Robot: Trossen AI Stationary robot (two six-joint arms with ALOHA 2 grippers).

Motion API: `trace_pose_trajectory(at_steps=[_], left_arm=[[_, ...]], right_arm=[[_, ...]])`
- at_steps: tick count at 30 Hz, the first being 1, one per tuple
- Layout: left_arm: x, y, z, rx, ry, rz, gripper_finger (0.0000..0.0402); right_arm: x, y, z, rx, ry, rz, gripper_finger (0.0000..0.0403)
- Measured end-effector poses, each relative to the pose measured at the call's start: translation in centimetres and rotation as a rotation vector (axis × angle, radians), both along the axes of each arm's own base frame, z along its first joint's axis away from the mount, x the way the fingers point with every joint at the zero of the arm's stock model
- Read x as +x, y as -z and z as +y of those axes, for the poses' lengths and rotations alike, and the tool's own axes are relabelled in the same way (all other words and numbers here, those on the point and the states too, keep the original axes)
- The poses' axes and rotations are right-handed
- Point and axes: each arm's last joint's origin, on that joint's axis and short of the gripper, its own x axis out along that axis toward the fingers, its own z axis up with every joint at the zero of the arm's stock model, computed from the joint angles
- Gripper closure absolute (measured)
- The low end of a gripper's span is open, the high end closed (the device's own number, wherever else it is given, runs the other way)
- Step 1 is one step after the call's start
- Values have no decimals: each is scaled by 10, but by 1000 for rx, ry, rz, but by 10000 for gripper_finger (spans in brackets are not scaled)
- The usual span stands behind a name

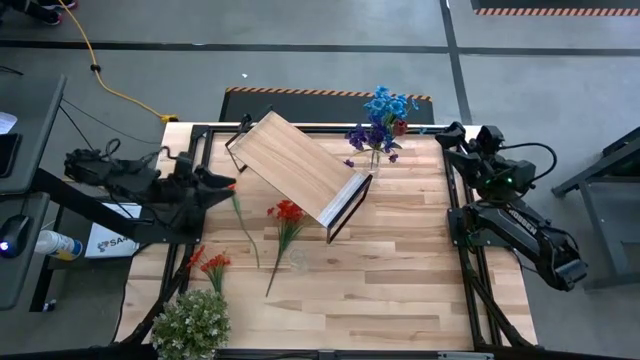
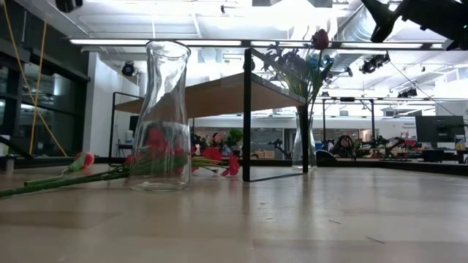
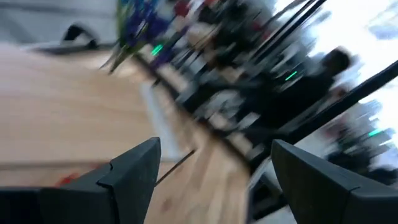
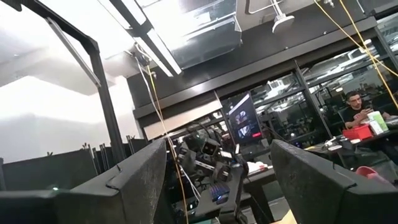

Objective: Pick and place flowers into a vace then onto a shelf
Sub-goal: Put the orange flower into the bottom transparent flower vase

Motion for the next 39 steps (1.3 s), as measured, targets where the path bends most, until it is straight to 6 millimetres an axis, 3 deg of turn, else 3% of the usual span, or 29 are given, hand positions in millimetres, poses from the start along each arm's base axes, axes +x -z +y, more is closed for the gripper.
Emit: trace_pose_trajectory(at_steps=[4,9,18,27,33,39], left_arm=[[13,-17,-6,-14,-47,270,64],[31,-26,-14,-59,-144,577,64],[62,1,-33,-248,-302,949,64],[65,14,-34,-506,-621,931,64],[69,44,-39,-656,-770,998,64],[88,69,-39,-754,-823,907,64]], right_arm=[[0,0,0,-4,2,0,123],[0,0,0,-5,3,1,123],[0,0,0,-8,2,3,123],[0,1,1,-12,-21,25,123],[0,1,1,-14,-22,28,123],[0,0,0,-13,-6,14,124]])
